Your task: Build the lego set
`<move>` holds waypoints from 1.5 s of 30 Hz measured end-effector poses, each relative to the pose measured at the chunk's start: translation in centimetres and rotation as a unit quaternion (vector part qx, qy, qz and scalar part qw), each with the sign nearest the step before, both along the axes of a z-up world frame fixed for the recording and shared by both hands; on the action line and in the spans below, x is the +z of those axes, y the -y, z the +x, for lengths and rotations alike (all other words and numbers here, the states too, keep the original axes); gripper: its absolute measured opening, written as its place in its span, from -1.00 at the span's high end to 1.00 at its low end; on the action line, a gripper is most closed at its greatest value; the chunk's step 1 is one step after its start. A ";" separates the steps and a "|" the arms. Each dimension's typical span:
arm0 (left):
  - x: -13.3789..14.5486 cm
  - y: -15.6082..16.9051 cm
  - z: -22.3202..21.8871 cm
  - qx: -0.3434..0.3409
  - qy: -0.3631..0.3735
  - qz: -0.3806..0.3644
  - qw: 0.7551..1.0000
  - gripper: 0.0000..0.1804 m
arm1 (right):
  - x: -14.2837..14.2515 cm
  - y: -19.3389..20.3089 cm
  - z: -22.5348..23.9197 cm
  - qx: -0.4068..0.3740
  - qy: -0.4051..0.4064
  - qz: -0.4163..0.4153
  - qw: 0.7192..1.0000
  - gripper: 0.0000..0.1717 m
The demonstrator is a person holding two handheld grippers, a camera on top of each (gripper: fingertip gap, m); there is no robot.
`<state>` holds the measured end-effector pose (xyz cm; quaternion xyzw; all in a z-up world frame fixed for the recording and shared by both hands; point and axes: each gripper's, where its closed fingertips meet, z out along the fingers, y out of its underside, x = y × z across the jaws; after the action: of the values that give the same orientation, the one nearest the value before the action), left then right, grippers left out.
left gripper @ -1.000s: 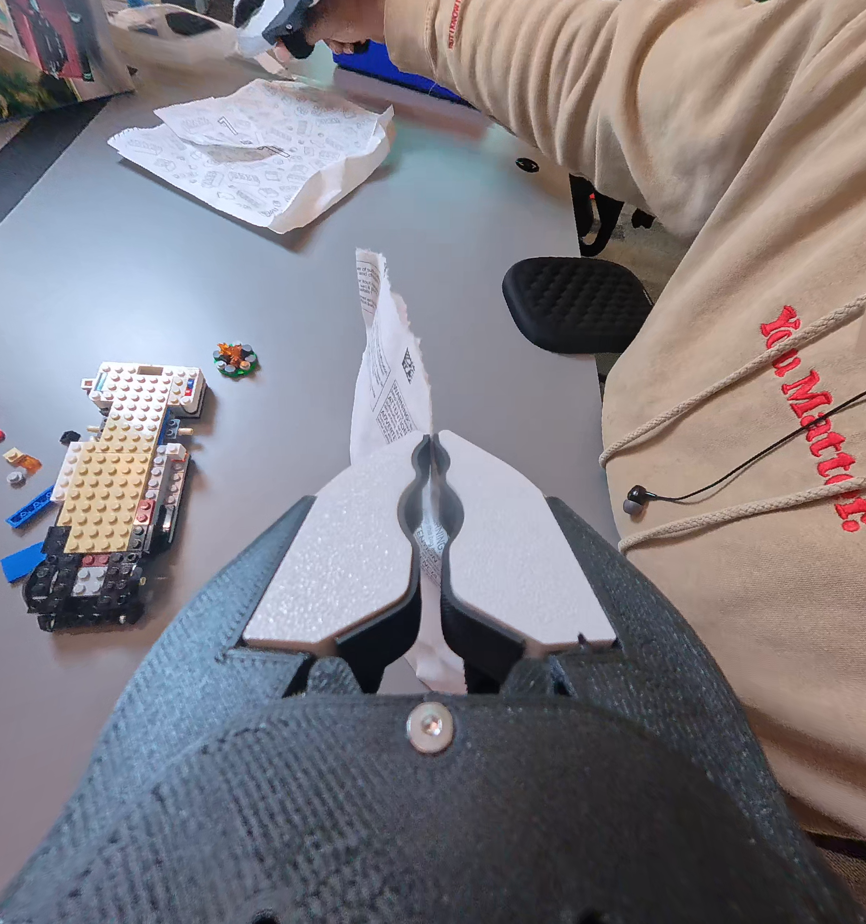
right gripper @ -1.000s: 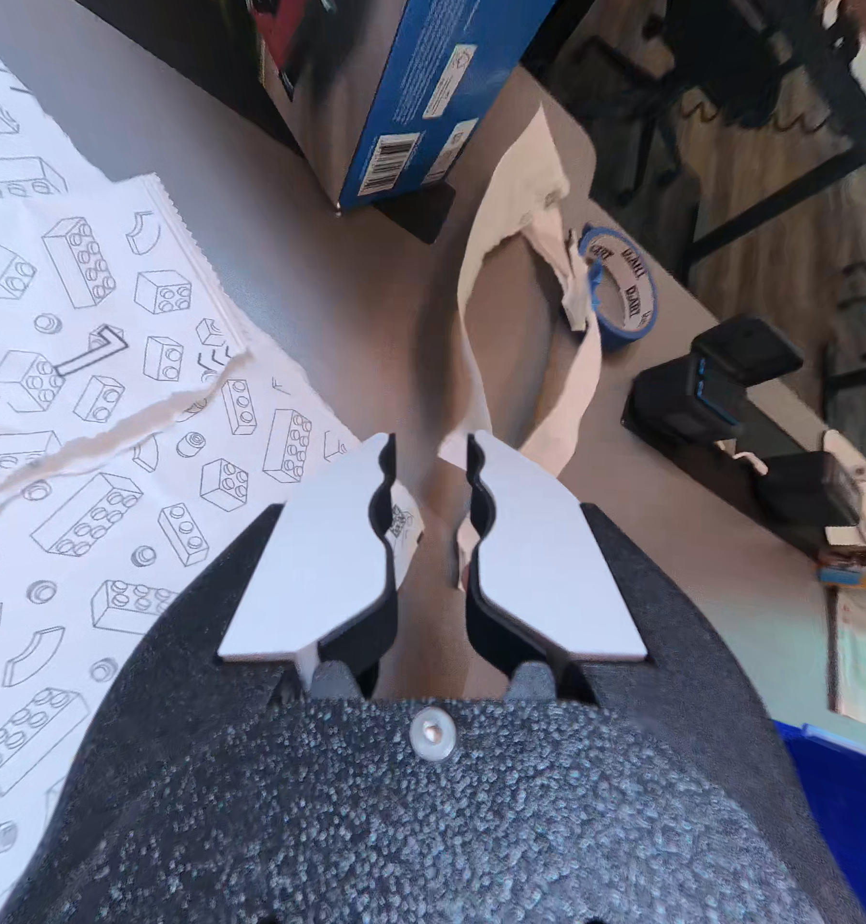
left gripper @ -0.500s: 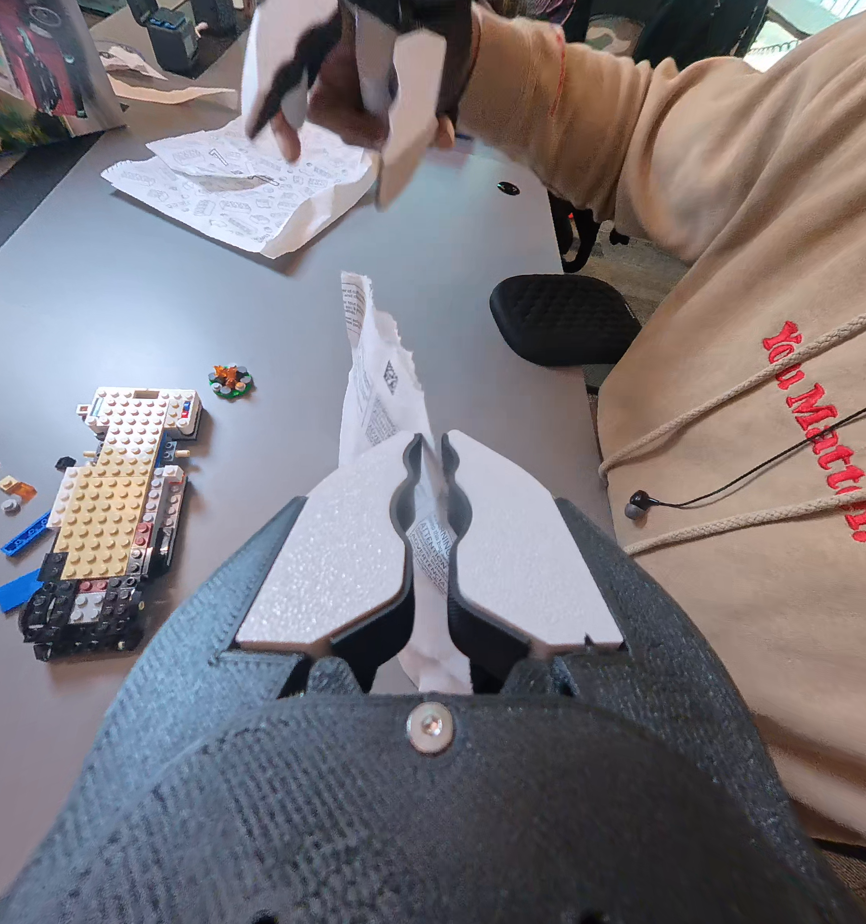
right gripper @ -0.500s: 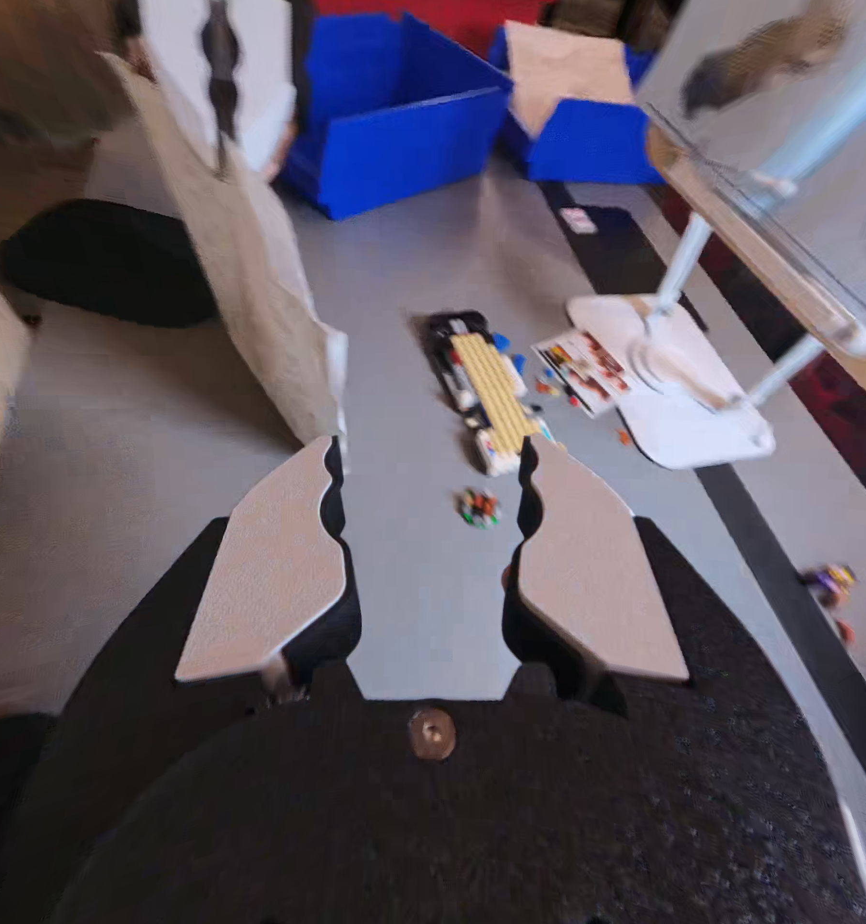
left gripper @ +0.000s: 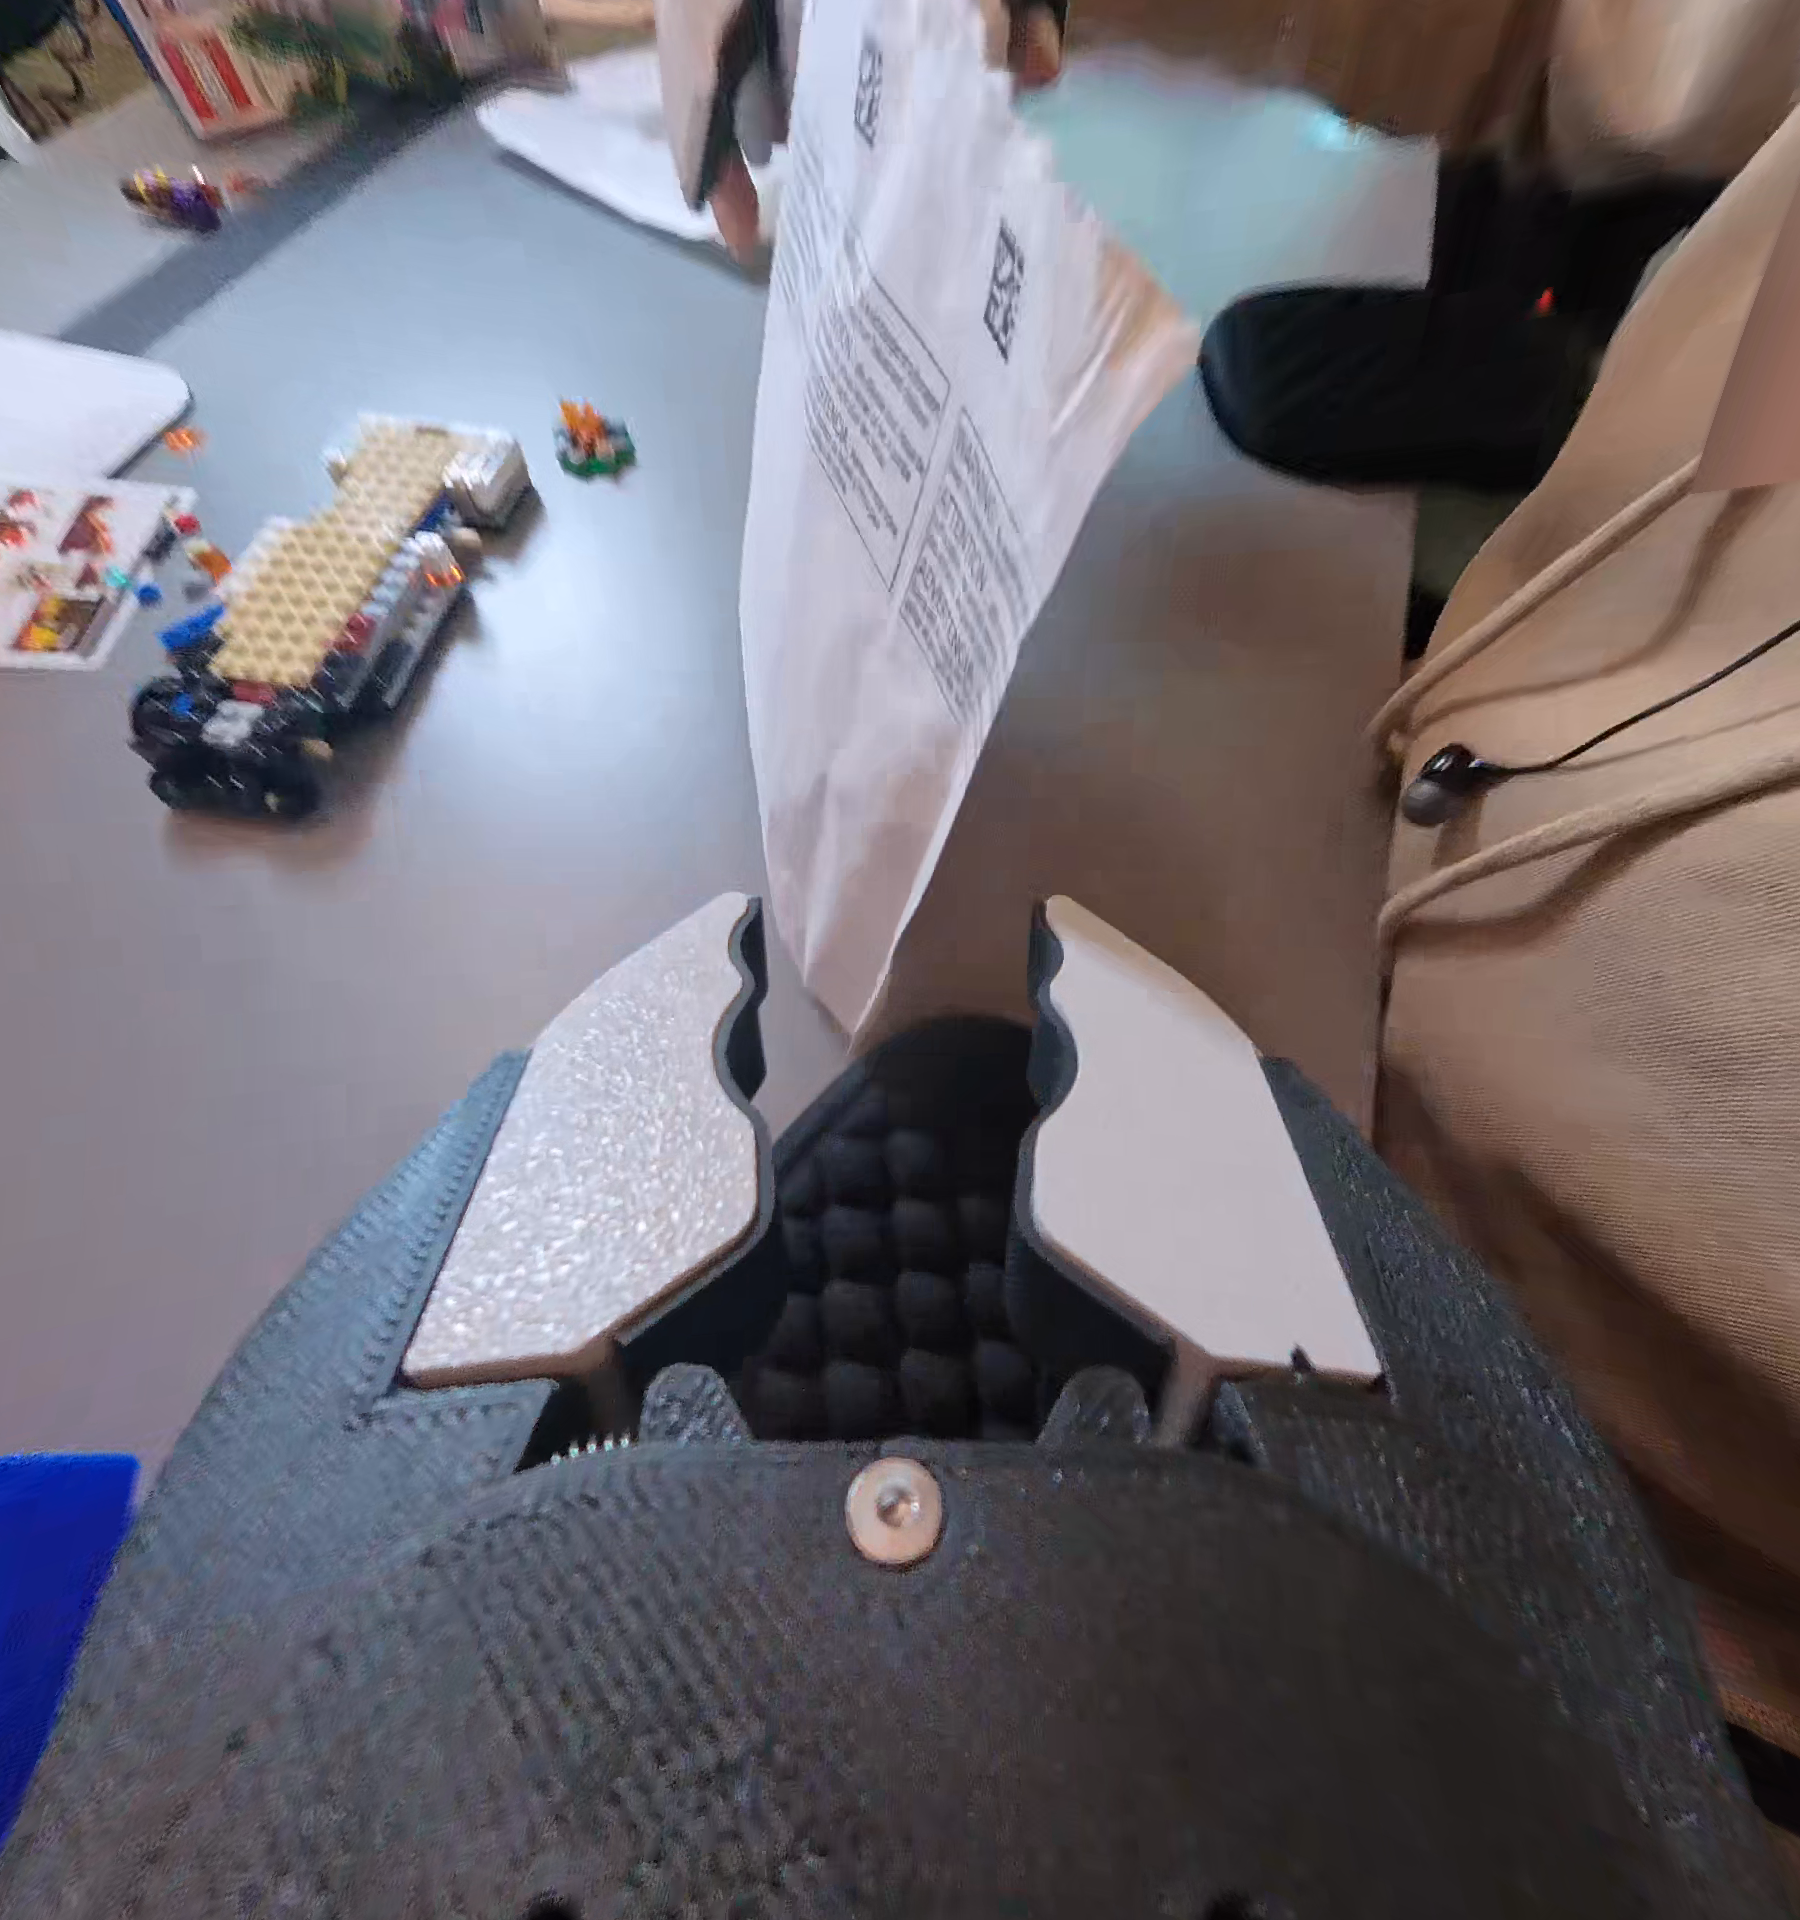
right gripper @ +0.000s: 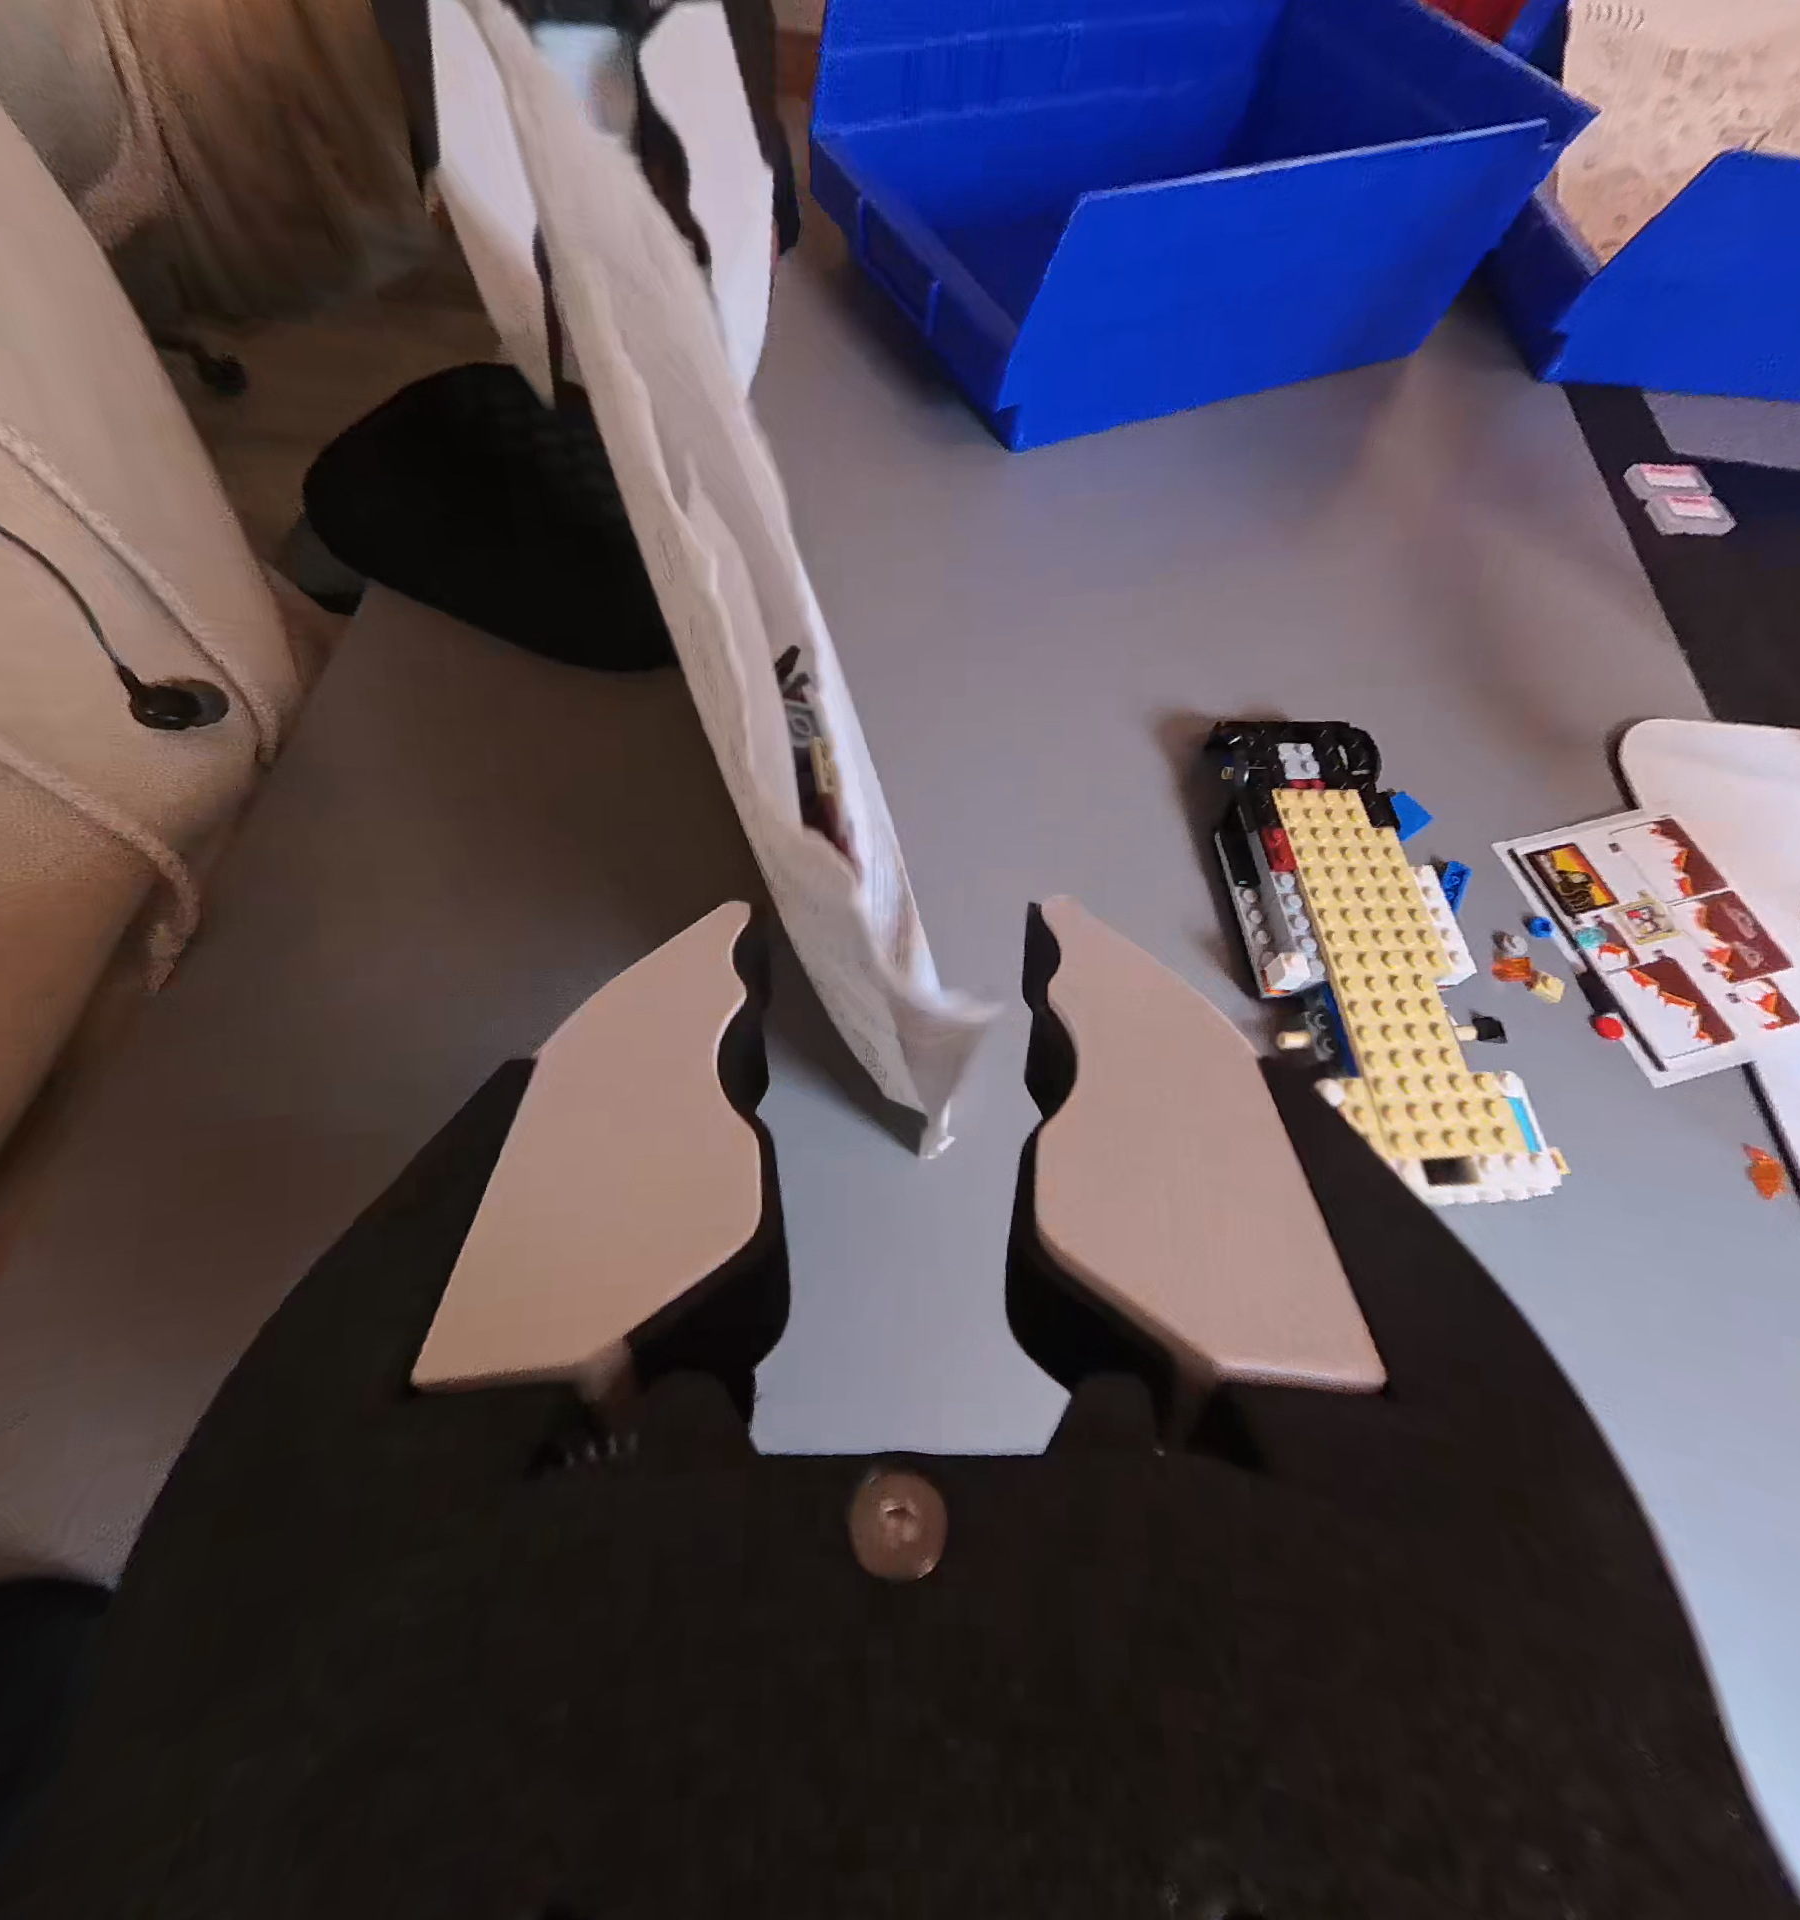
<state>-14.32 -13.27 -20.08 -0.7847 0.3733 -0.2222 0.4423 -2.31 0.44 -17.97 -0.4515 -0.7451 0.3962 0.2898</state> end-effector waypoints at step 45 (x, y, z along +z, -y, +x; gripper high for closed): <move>-3.3 -4.6 1.9 -0.049 -0.029 0.084 0.995 1.00 | 9.0 5.0 -1.3 0.029 -0.016 0.136 0.990 0.76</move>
<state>-12.43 -8.70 -23.38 -0.7315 0.4412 -0.1883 0.4846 -3.60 -4.54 -8.93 -0.3794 -0.8001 0.3067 0.3491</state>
